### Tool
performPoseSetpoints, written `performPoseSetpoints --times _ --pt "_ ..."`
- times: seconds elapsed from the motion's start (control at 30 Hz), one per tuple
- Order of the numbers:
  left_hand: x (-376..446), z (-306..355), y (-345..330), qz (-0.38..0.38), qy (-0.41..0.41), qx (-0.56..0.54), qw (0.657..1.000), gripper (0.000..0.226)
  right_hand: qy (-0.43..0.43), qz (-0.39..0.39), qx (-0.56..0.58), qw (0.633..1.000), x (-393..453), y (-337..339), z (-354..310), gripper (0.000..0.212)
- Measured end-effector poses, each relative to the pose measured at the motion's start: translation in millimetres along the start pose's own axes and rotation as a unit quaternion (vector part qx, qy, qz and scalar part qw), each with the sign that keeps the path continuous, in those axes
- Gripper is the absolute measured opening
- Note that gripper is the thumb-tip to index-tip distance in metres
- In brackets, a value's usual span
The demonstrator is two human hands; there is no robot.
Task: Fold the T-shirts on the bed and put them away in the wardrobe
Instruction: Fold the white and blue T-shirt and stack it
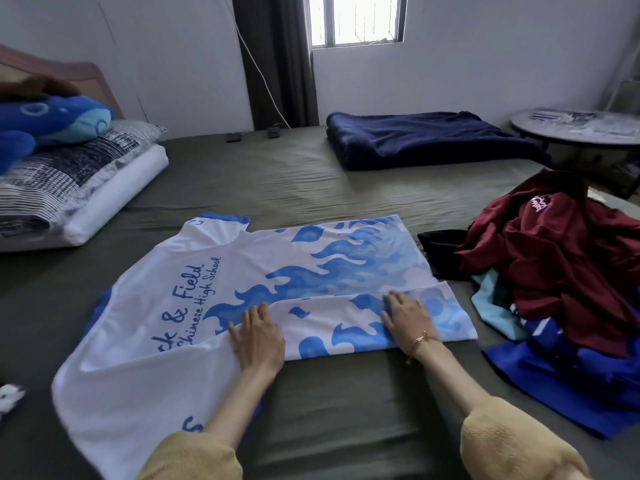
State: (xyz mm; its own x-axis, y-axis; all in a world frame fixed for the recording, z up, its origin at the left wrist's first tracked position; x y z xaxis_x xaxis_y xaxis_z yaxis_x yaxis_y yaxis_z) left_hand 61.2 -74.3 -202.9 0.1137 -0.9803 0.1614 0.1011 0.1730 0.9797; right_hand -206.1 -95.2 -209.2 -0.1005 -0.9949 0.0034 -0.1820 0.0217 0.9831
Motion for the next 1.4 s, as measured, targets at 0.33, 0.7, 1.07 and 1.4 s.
performPoseSetpoints --times 0.33,0.7,1.07,1.4 --pt "-12 -28 9 -0.055 -0.050 0.034 0.997 0.053 0.010 -0.143 -0.005 0.990 -11 -24 -38 0.056" --pt "-23 -62 8 -0.078 -0.048 -0.078 0.993 0.050 0.162 -0.086 0.025 0.983 -36 -10 -114 0.043" --pt "-69 -196 45 0.005 0.002 -0.104 0.995 0.065 0.388 -0.113 0.040 0.914 -128 -23 -247 0.056" --pt "-98 -242 37 -0.080 -0.089 -0.168 0.978 0.079 0.418 -0.233 -0.061 0.876 -177 -35 -273 0.068"
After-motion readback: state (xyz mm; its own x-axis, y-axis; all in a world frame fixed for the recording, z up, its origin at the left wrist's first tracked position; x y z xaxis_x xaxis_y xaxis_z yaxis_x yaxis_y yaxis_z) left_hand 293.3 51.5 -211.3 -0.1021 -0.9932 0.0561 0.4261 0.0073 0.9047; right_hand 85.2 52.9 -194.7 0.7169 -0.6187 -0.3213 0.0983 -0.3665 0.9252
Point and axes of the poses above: each hand's wrist, its own x-axis towards the middle knuckle, its own y-axis out of the back of the hand, z = x × y, the point moved 8 cm from there along x, towards the middle knuckle, and after that the axes turned 7 degrees about -y, right-handed, at the moved point
